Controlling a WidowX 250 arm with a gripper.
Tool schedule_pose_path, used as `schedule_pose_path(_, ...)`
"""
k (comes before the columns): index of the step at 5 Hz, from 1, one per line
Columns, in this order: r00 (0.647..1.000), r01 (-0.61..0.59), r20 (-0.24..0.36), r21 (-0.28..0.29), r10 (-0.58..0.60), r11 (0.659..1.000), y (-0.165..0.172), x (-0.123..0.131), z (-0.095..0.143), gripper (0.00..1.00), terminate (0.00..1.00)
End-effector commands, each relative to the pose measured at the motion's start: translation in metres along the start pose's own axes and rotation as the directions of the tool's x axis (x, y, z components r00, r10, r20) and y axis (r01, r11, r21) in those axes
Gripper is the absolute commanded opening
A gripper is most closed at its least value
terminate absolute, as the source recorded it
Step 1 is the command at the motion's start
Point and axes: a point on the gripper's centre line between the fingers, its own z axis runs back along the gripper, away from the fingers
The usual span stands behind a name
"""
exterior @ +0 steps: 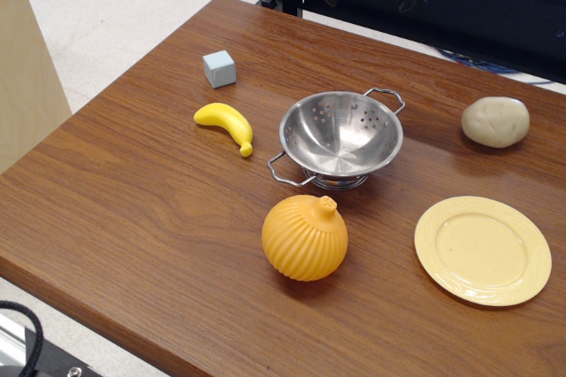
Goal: Put banana in colander
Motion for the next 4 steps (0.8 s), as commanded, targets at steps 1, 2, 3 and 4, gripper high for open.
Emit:
schedule_pose_path(1,1.0,0.0,0.0,0.0,0.0,1.0,0.0,0.0,0.0,1.0,0.0)
schedule_pose_path(2,0.97,-0.239,-0.038,0.002,0.238,0.971,0.027,0.006,0.003,1.0,0.0)
schedule_pose_path(3,0.892,-0.444,-0.069,0.055,0.447,0.894,0.061,0.003,0.001,1.0,0.0)
schedule_pose_path(4,0.829,-0.544,-0.087,0.11,0.553,0.832,0.082,-0.005,-0.007,1.0,0.0)
